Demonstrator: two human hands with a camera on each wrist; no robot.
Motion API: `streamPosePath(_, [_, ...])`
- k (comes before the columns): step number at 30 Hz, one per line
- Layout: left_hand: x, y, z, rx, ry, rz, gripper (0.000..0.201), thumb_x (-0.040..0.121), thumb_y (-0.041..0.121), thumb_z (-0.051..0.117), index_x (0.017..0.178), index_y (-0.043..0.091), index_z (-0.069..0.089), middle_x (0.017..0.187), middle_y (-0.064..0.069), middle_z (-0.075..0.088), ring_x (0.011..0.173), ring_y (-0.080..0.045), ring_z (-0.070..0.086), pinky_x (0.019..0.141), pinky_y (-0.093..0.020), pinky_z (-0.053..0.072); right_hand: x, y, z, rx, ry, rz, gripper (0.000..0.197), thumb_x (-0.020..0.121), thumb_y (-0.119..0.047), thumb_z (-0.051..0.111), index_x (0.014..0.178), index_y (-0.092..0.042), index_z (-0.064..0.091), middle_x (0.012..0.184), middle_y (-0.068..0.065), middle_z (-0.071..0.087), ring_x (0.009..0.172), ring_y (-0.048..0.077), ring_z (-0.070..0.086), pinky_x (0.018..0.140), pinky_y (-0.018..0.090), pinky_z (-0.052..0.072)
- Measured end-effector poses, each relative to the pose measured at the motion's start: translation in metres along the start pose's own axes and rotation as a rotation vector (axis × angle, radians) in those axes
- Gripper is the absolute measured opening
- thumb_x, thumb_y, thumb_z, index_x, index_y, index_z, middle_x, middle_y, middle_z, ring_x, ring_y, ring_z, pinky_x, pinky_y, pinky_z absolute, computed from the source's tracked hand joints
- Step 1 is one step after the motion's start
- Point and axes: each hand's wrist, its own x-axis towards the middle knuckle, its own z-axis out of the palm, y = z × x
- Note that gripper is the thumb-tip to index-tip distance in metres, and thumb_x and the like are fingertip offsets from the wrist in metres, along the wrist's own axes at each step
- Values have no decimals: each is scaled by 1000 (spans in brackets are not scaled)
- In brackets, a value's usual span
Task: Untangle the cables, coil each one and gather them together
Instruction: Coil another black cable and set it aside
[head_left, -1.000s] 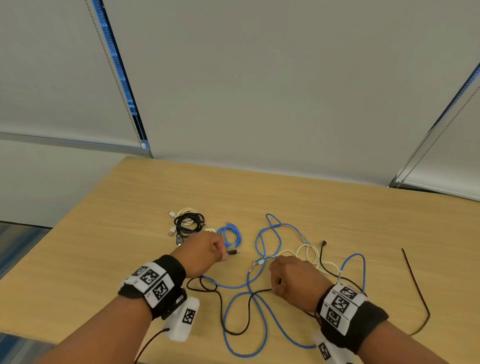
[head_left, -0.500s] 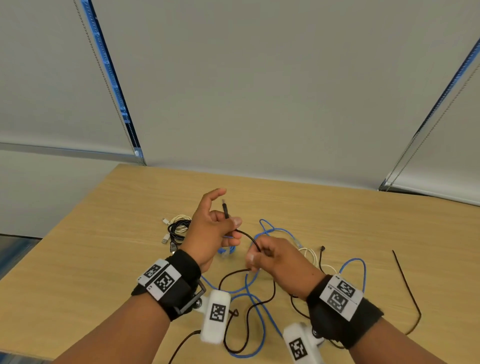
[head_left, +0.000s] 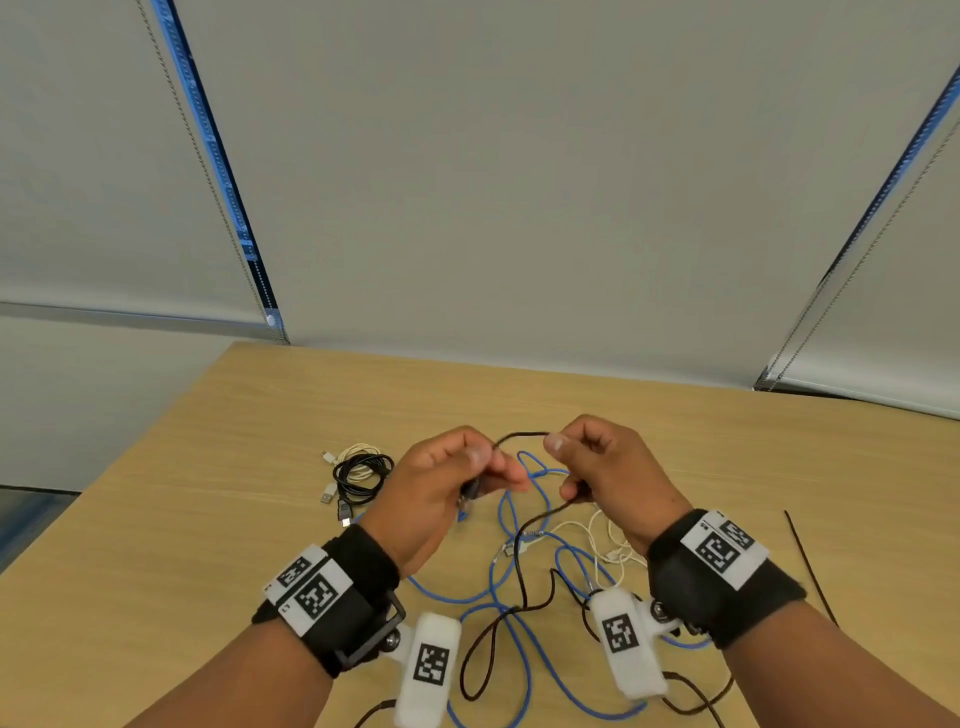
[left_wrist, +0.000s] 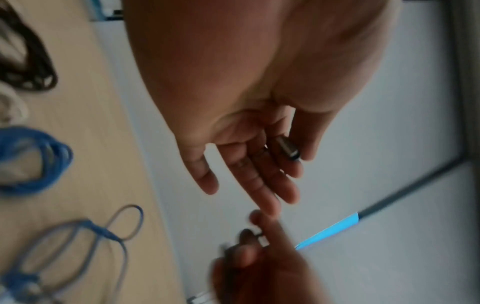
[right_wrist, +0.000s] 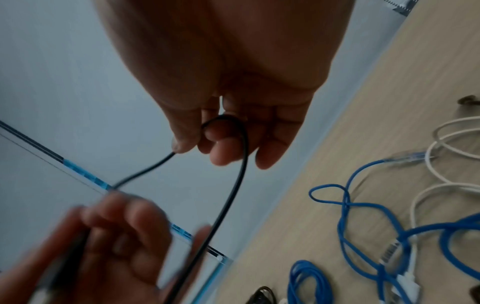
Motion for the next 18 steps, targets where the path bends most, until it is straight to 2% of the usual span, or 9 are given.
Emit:
streamPosePath(3, [8, 11, 7, -359, 54, 10, 20, 101, 21, 51, 89, 7, 59, 116, -27, 70, 119, -43, 65, 109, -49, 46, -8, 10, 15, -52, -146, 54, 17, 96, -20, 66, 83, -12, 58, 63, 2, 59, 56, 18, 63, 56, 31, 53])
streamPosePath(5, [16, 18, 10, -447, 131, 65, 17, 101, 20, 48, 89, 9, 54, 128, -26, 66, 127, -38, 61, 115, -52, 38, -17, 18, 29, -101, -251, 79, 14, 97, -15, 64, 85, -11, 56, 64, 1, 60, 56, 18, 65, 59, 34, 52])
streamPosePath(6, [20, 21, 10, -420, 182, 102, 16, 101, 18, 48, 88, 11, 53, 131, -23, 66, 127, -34, 61, 114, -49, 38, -23, 22, 34, -104, -306, 100, 13, 97, -13, 62, 86, -11, 56, 64, -1, 61, 56, 18, 66, 60, 35, 52])
streamPosePath(7, [24, 24, 10, -328, 246, 141, 16, 102, 15, 47, 87, 13, 52, 129, -19, 68, 126, -29, 63, 111, -45, 40, -28, 24, 37, -104, -360, 120, 11, 97, -11, 59, 86, -12, 56, 65, -4, 62, 58, 18, 67, 62, 37, 52])
streamPosePath(9, [30, 28, 4, 16, 382, 209, 22, 104, 8, 44, 85, 16, 52, 122, -8, 74, 119, -19, 68, 98, -36, 44, -36, 26, 39, -130, -435, 127, 12, 97, -10, 54, 87, -14, 58, 65, -11, 63, 59, 18, 66, 67, 42, 54])
streamPosePath(11, [33, 27, -4, 405, 433, 230, 21, 105, 11, 45, 87, 16, 53, 115, 3, 76, 113, -9, 69, 89, -32, 46, -40, 20, 35, -203, -433, 76, 16, 99, -20, 52, 86, -22, 62, 65, -16, 59, 57, 13, 60, 64, 39, 54])
streamPosePath(14, [29, 17, -11, 793, 294, 172, 18, 106, 19, 47, 93, 20, 58, 103, 14, 76, 99, -1, 68, 86, -25, 49, -38, -3, 20, -235, -322, -85, 21, 95, -41, 53, 89, -28, 68, 65, -17, 50, 58, 6, 49, 57, 34, 54])
streamPosePath(16, [22, 5, -6, 815, 165, 87, 19, 105, 20, 49, 92, 24, 63, 88, 12, 76, 84, -13, 68, 80, -32, 50, -32, -20, 6, -197, -213, -147, 28, 90, -49, 52, 89, -28, 72, 59, -15, 46, 54, 8, 45, 53, 32, 51])
streamPosePath(18, [16, -1, 7, 719, 60, 1, 24, 105, 18, 49, 88, 24, 64, 80, 5, 74, 87, -27, 67, 81, -40, 51, -24, -29, -6, -159, -124, -155, 27, 94, -44, 53, 88, -28, 73, 57, -13, 44, 52, 10, 43, 52, 30, 48])
